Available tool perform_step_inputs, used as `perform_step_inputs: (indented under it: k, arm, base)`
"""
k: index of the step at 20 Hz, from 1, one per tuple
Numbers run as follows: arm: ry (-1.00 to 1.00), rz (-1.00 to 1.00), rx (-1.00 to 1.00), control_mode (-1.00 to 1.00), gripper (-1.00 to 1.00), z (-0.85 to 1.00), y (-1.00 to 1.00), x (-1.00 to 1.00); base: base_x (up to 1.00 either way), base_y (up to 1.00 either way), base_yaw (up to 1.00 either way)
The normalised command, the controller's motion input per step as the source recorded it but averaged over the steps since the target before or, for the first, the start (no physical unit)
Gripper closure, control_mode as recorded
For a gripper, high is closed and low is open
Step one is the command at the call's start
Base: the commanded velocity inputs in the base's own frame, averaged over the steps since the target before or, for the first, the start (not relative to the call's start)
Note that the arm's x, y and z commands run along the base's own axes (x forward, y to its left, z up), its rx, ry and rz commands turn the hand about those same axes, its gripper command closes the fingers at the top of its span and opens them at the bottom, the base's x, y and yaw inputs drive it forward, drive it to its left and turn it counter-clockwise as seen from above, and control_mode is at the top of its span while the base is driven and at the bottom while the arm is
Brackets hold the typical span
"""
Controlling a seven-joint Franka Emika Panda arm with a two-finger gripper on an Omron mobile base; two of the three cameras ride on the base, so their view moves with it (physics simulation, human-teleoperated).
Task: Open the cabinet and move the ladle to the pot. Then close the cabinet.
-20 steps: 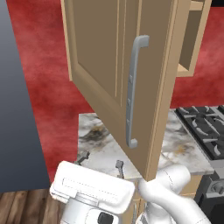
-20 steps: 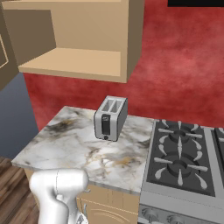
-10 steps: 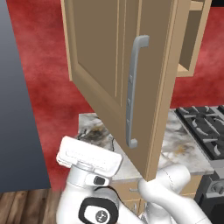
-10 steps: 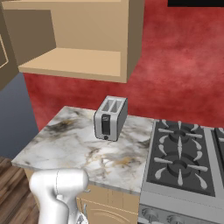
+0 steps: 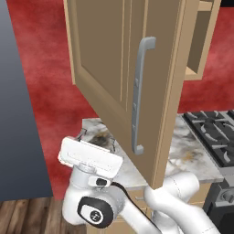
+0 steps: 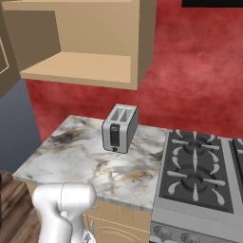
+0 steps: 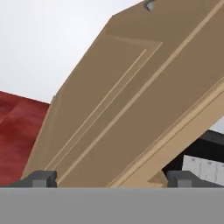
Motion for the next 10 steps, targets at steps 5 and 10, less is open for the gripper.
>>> perform_step_inputs:
  k: [5,10]
  arm:
    - [-0.25,-0.05,0.0,-1.0,-1.0,0.27,0.37,-0.01]
    - [-0.12,-0.06,0.02,-1.0,-1.0,0.36,0.14,0.0]
  base:
    - [0.0,0.0,0.0]
    - [0.0,0.0,0.0]
